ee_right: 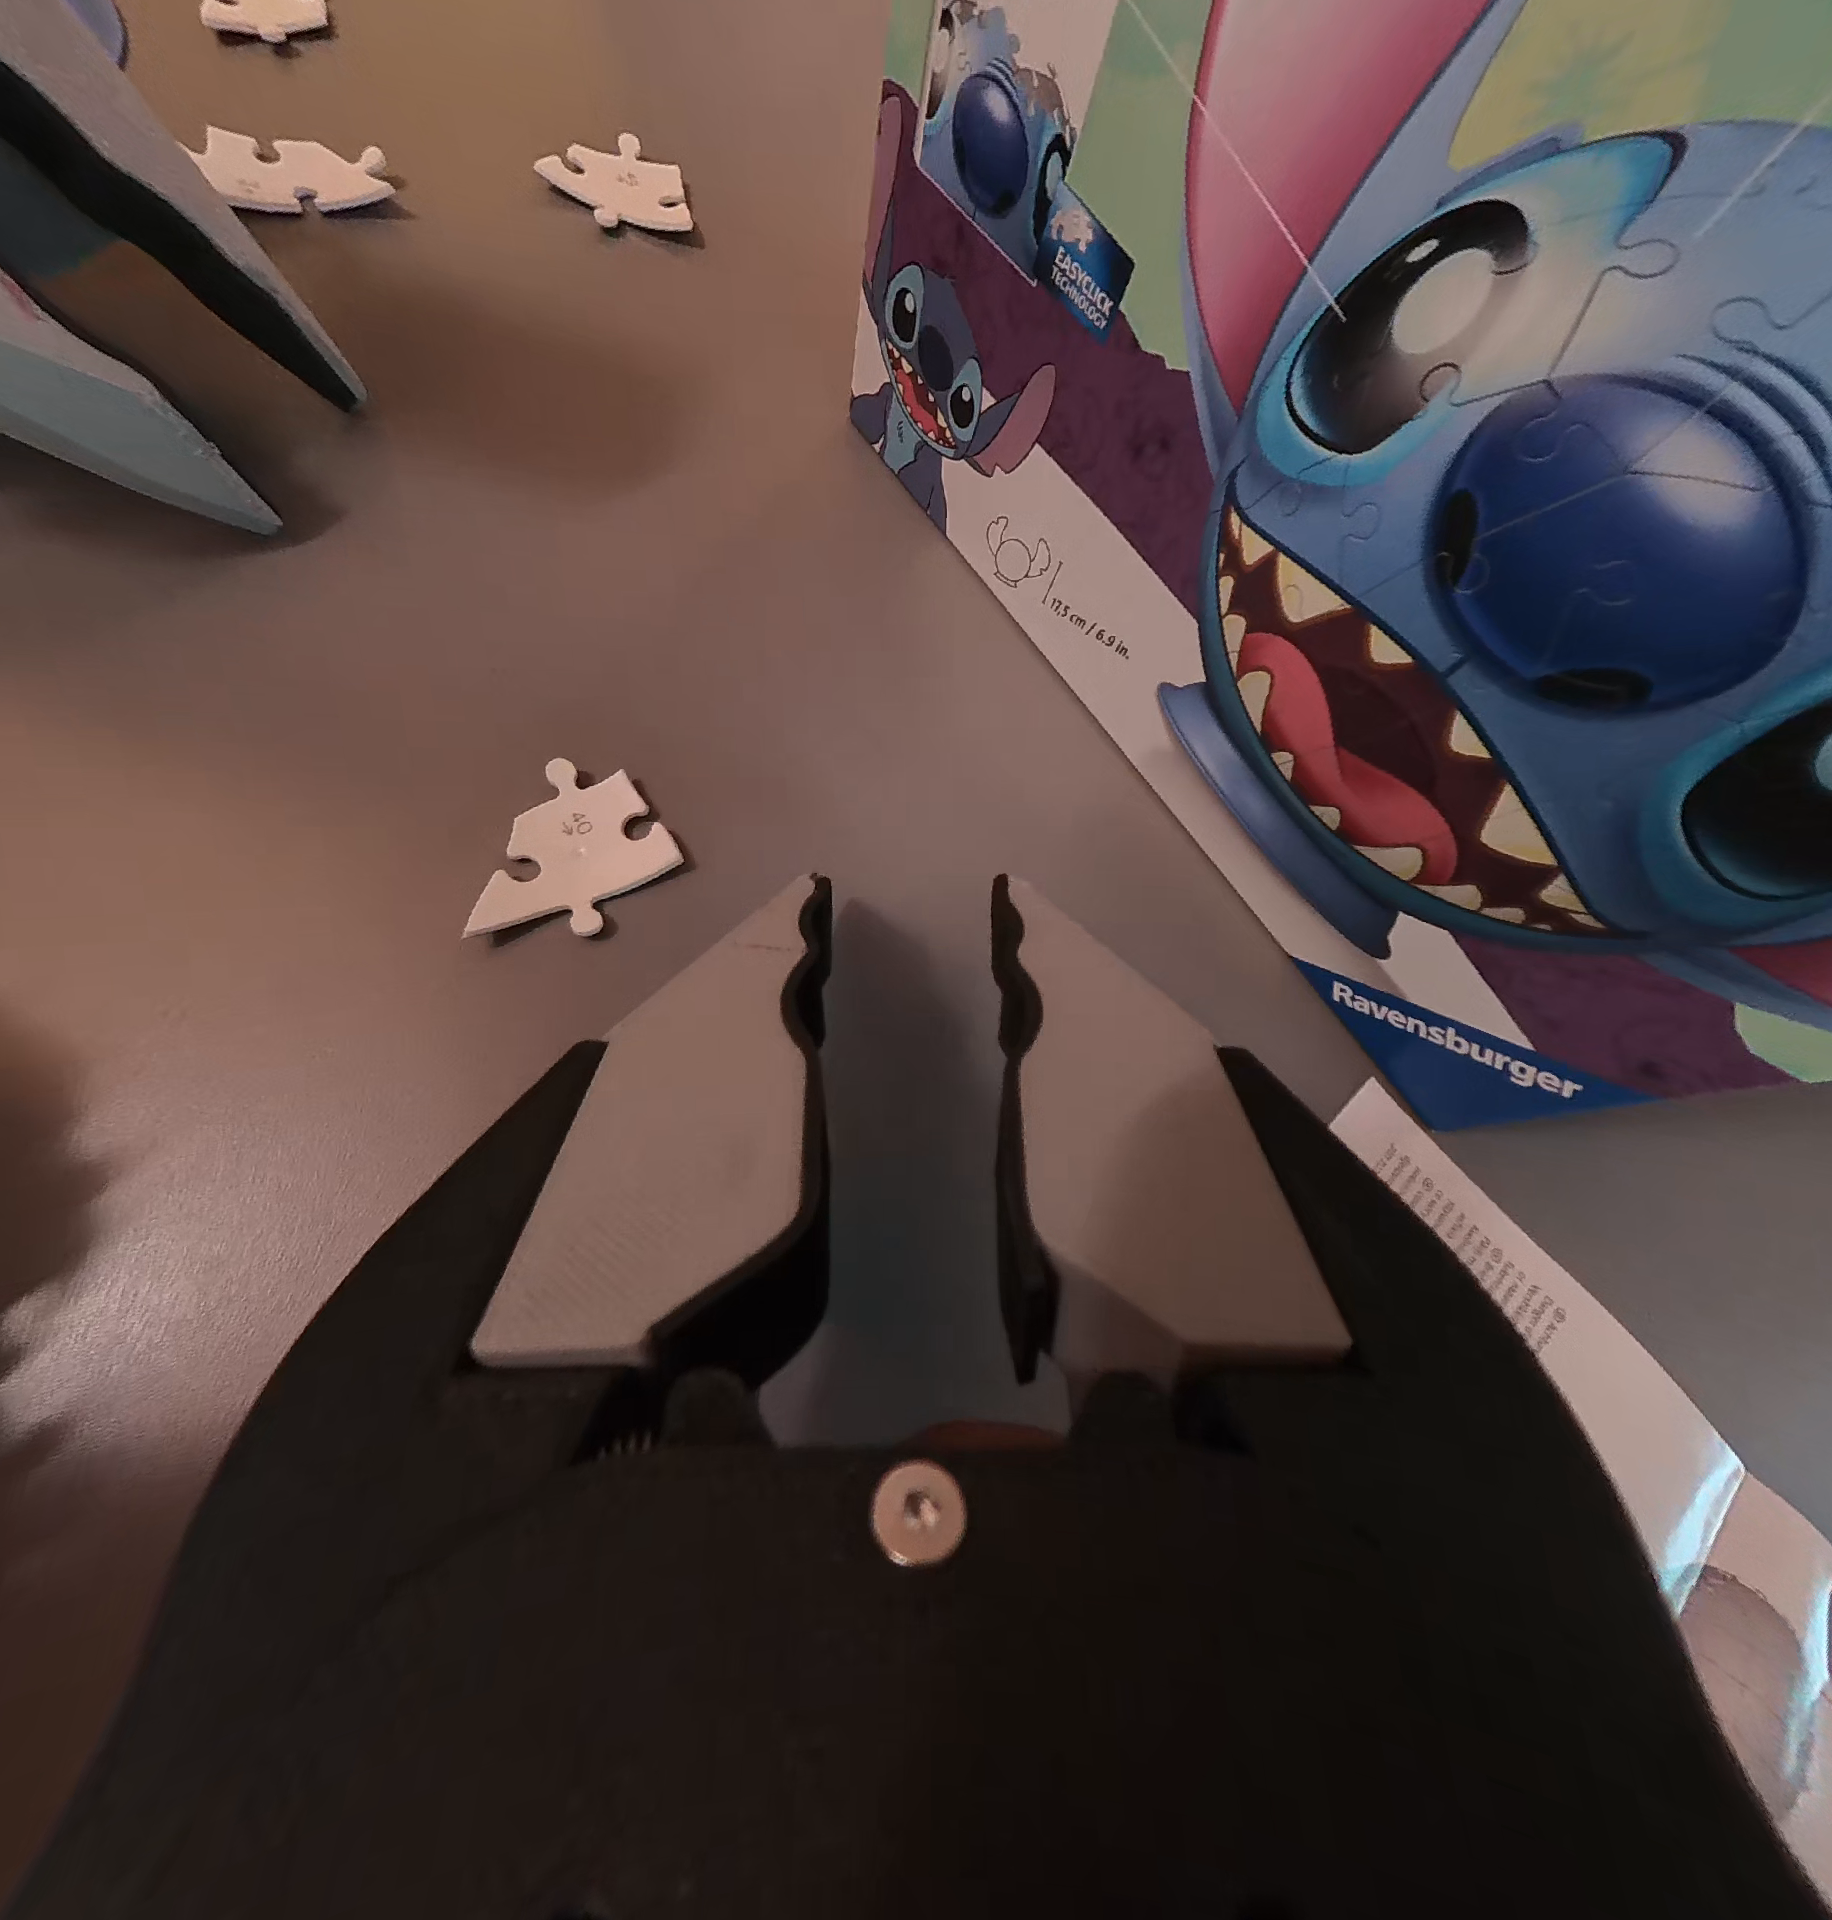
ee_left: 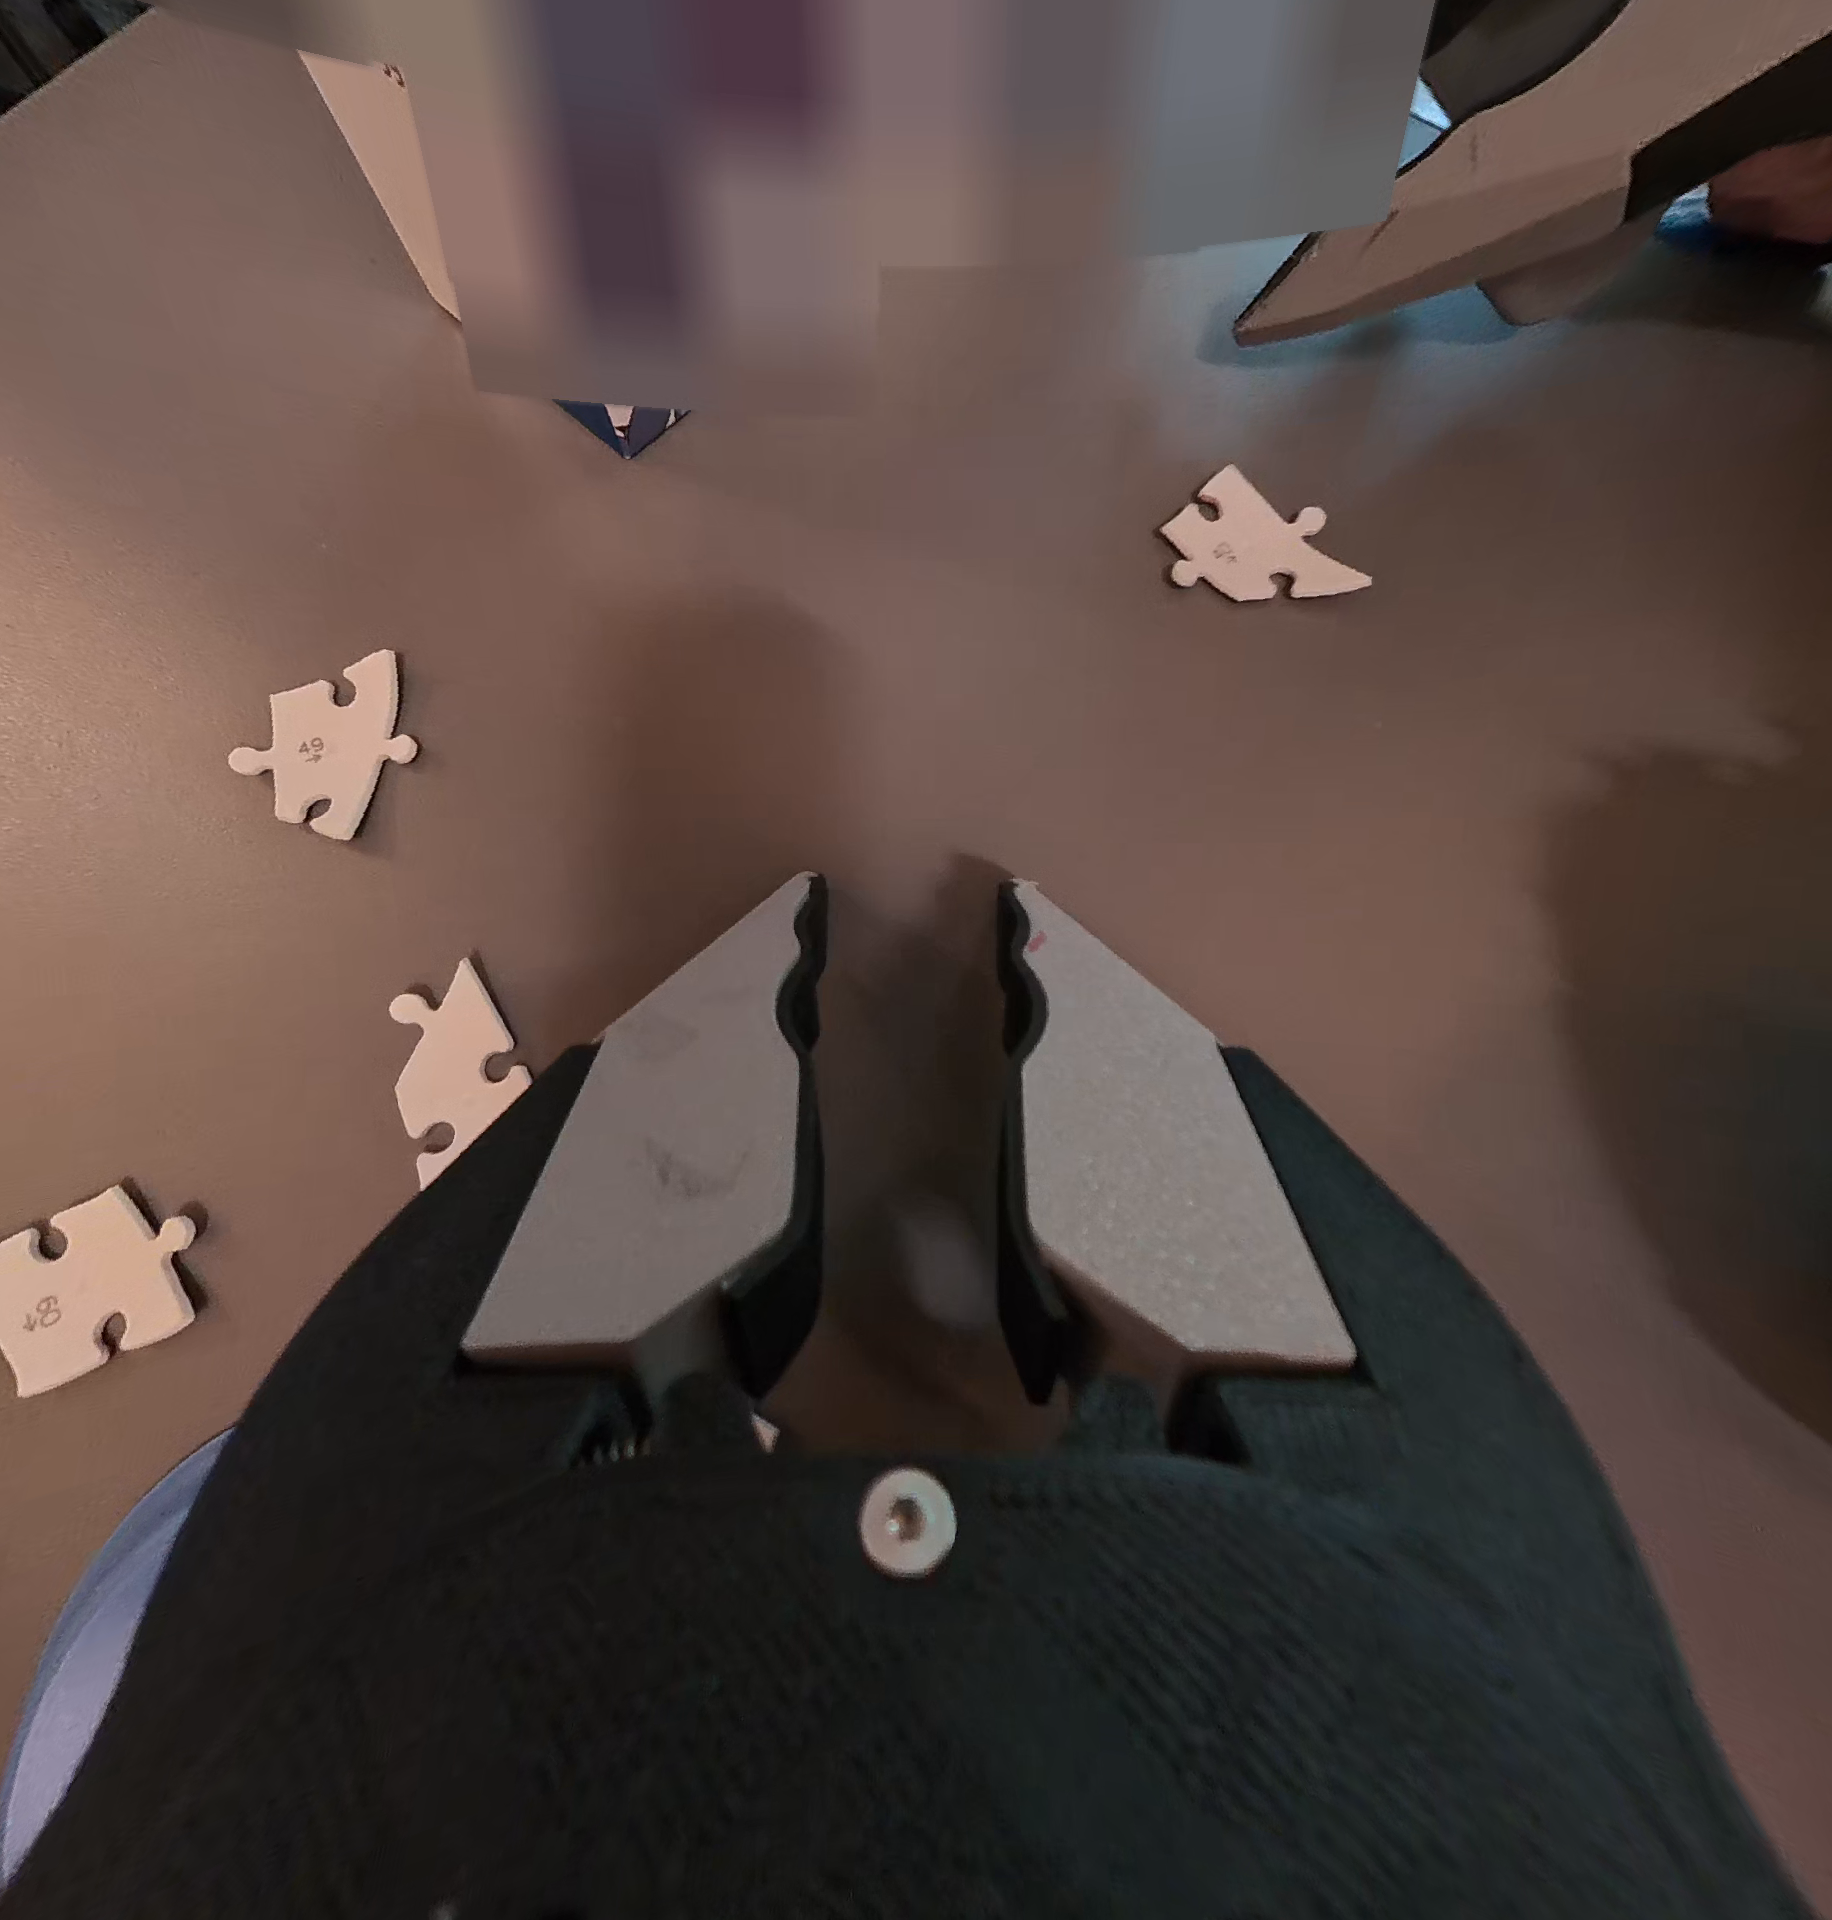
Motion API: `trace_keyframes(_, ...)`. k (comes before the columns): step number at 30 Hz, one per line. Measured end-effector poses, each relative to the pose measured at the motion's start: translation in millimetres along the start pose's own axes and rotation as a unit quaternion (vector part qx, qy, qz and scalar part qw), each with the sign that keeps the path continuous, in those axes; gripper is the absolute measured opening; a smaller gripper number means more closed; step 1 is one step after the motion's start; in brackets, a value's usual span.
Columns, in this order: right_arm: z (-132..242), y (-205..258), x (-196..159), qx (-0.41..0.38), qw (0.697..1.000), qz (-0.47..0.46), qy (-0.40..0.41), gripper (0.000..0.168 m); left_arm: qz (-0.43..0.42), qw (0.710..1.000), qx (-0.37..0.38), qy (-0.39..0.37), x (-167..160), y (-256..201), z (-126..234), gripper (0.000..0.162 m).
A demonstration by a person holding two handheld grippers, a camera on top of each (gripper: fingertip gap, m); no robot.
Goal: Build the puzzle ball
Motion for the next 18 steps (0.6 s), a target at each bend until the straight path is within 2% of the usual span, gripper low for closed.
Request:
trace_keyframes(12,-1.2,3.4,-0.7,0.004,1.0,0.014,0.005,0.027,0.001,1.0,-0.002,0.0,0.0,-0.1,0.0,0.031)
trace_keyframes(18,1.2,-0.1,-0.9,-0.024,0.999,0.032,0.004,0.025,0.01,1.0,-0.013,-0.002,0.2,0.1,0.3,0.032)
Point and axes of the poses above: each gripper's, where its closed fingertips meet, z back along the fingers, x out of its top, y = z × x across the jaws, the point moved 2 cm from there along z, back along the fingers, and after that the axes turned 4 degrees about y, right-handed, at the moved point
